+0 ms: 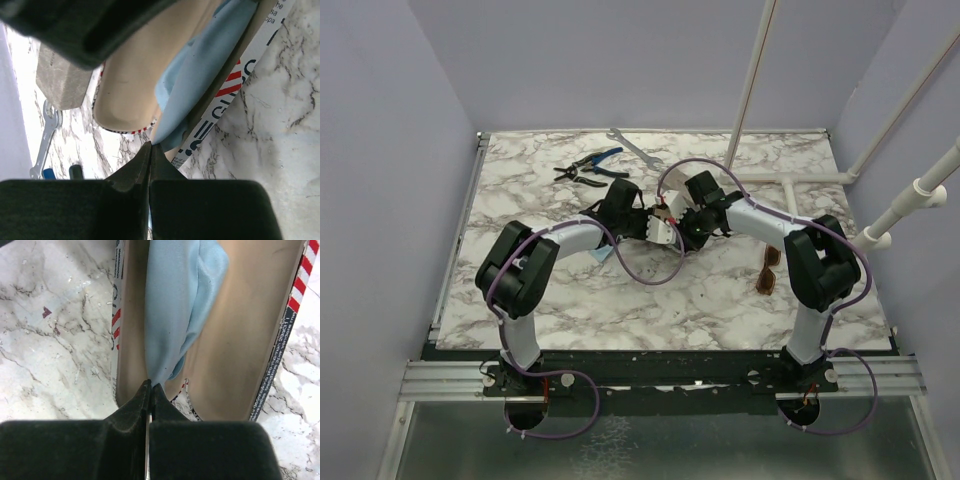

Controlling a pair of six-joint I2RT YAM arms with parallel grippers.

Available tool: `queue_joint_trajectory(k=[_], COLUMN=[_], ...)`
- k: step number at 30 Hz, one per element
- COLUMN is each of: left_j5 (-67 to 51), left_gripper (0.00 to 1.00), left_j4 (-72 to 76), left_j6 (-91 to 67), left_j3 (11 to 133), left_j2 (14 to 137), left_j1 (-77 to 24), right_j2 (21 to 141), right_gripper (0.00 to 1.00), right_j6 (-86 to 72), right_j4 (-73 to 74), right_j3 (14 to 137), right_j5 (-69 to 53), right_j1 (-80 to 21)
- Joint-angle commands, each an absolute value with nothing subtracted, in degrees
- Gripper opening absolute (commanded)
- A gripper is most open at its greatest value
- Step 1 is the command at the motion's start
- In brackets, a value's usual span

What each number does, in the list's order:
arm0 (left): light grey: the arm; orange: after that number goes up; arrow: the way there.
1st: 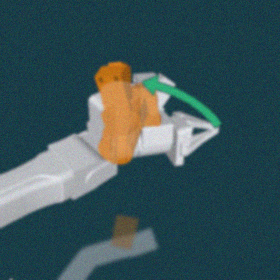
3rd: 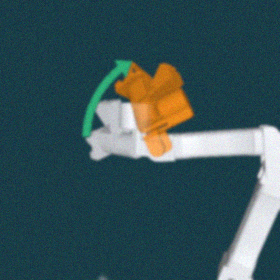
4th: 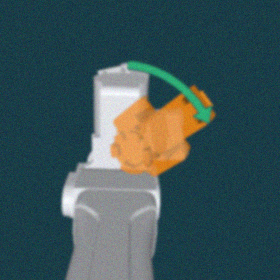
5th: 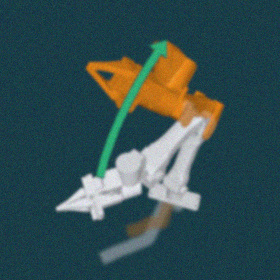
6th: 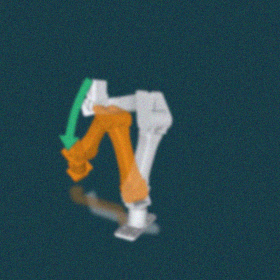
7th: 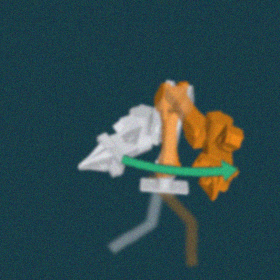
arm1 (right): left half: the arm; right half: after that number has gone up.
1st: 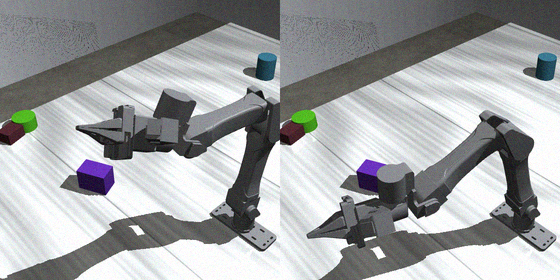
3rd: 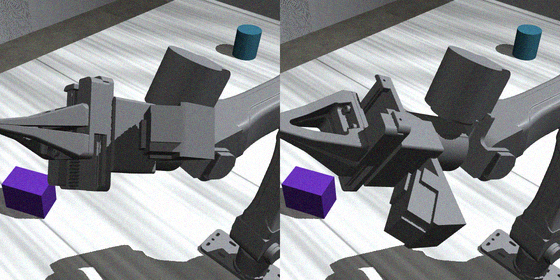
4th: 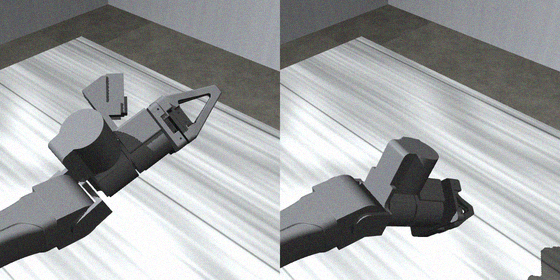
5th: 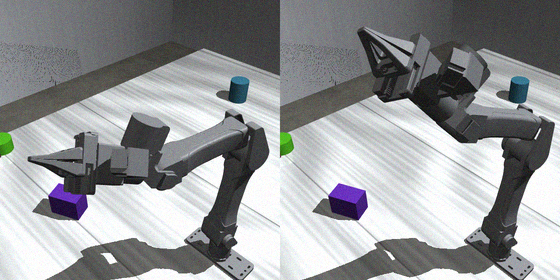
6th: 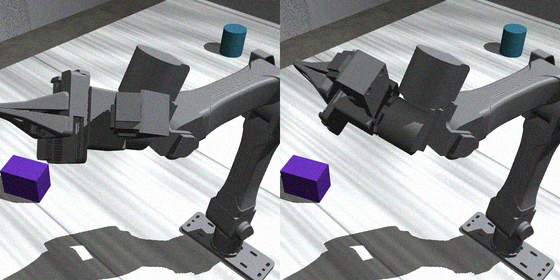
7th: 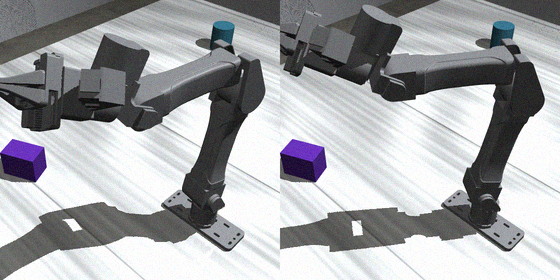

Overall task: Organize the sunglasses
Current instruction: Place the glasses cleaning cloth in the sunglasses case.

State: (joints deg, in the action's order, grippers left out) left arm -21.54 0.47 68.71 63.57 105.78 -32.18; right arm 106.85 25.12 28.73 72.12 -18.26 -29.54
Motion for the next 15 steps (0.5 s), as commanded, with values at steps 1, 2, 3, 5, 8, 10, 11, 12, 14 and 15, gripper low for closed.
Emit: queue_joint_trajectory(k=[1,2,3,5,8,10,11,12,14,15], left_j5=[-23.65,-23.78,-23.79,-23.57,-22.99,-22.79,-22.82,-22.87,-23.09,-23.20], left_gripper=[0.00,0.00,0.00,0.00,0.00,0.00,0.00,0.00,0.00,0.00], left_j4=[-1.51,-1.57,-1.57,-2.13,-3.70,-4.31,-4.33,-4.35,-4.31,-4.33], left_j6=[71.43,71.90,72.43,73.35,74.93,75.99,76.28,76.49,76.84,76.96], left_j3=[62.36,62.21,62.04,61.75,61.34,60.82,60.63,60.50,60.39,60.40], left_j2=[106.82,107.01,107.17,107.31,107.32,107.35,107.52,107.64,108.01,108.08], left_j1=[-31.73,-31.73,-31.73,-31.73,-31.73,-31.73,-31.73,-31.73,-31.73,-31.73], right_j2=[107.04,106.98,107.02,107.18,107.25,107.45,107.51,107.53,107.66,107.59], right_gripper=[0.00,0.01,0.01,0.00,0.01,0.03,0.05,0.06,0.10,0.12], right_j6=[25.28,25.35,25.44,25.41,25.11,25.05,25.09,25.18,25.25,25.30], right_j4=[31.85,32.13,32.39,32.43,32.26,32.28,32.27,32.38,32.87,33.10], right_j3=[73.43,73.52,73.56,73.35,73.26,73.53,73.68,73.90,74.28,74.42], right_j5=[-21.79,-22.44,-23.02,-23.73,-24.14,-24.33,-24.41,-24.43,-24.68,-24.62], right_j1=[-29.27,-29.27,-29.28,-29.27,-29.27,-29.27,-29.27,-29.27,-29.27,-29.27])
